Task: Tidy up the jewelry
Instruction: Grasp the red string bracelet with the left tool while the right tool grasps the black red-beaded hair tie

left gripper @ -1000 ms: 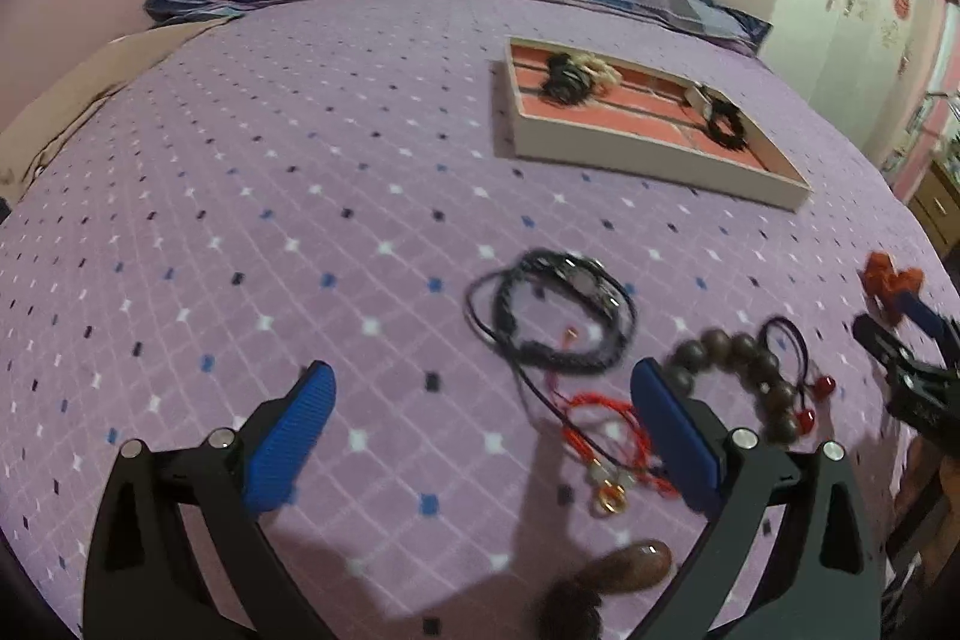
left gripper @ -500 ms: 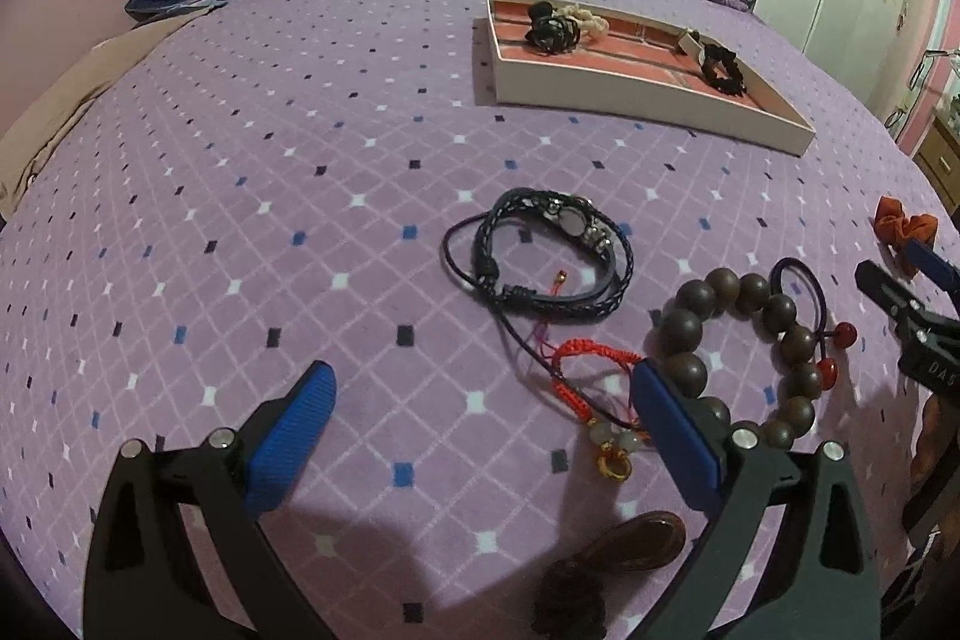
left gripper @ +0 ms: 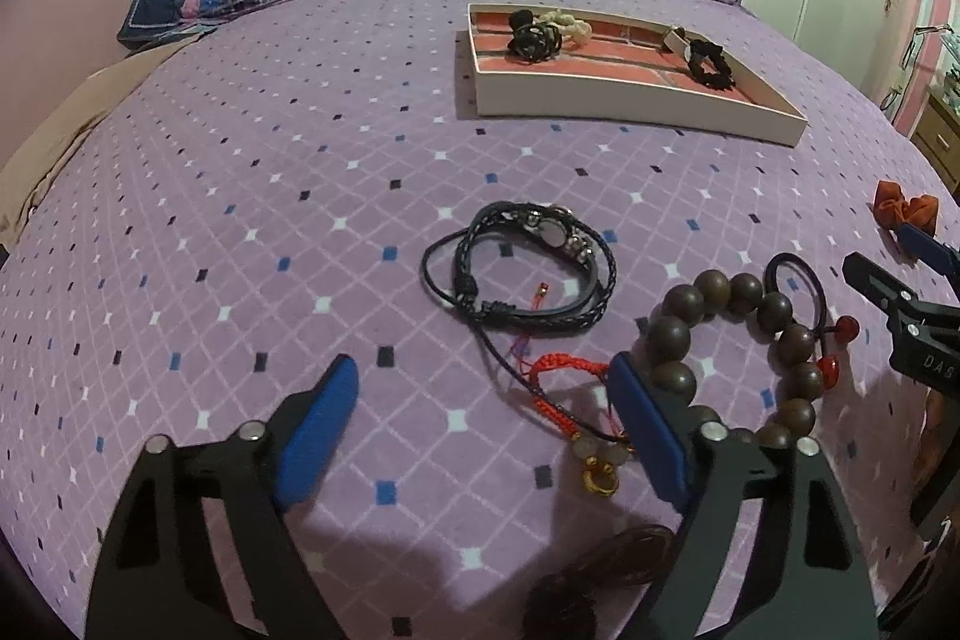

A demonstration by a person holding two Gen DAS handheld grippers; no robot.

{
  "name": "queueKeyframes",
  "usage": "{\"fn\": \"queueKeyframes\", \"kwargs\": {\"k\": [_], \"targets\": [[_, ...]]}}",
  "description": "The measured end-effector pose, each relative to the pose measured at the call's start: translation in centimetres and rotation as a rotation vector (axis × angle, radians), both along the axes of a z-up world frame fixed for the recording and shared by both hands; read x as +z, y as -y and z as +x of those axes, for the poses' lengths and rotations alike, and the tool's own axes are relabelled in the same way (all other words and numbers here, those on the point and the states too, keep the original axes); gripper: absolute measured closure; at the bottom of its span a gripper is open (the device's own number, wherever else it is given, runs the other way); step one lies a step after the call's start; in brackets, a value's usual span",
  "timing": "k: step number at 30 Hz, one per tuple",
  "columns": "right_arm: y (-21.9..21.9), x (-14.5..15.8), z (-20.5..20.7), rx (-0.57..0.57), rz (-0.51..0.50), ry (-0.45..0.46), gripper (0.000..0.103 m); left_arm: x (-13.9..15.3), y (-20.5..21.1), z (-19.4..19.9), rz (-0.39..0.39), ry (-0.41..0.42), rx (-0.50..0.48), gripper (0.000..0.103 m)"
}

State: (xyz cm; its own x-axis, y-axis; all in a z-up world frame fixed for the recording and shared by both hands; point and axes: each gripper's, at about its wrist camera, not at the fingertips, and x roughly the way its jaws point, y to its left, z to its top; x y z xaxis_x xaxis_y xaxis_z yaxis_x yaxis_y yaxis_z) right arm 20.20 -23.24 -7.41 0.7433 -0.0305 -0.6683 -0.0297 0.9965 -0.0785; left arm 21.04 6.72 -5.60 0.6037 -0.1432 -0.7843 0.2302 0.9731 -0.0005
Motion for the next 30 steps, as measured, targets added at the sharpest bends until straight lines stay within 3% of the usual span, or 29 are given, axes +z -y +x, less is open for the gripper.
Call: {"fn": "queueKeyframes", "kwargs": {"k": [7,13,30], "targets": [[-0.1,-0.3,0.2,0.006,0.002,-0.013,0.009,0.6,0.6,-0.4,-0.013,0.041,-0.039,0.033],[-0.1,-0.5,0.3,0.006,0.004,-0.017,0.010,0.1,1.3,0.2,-0.043,0.006,-0.063,0.051],[-0.3,-0.9,0.6,0.033,0.049,-0.044,0.020,-0.4,2.3,0.8,-0.072,-0.014,-0.075,0.061]]}}
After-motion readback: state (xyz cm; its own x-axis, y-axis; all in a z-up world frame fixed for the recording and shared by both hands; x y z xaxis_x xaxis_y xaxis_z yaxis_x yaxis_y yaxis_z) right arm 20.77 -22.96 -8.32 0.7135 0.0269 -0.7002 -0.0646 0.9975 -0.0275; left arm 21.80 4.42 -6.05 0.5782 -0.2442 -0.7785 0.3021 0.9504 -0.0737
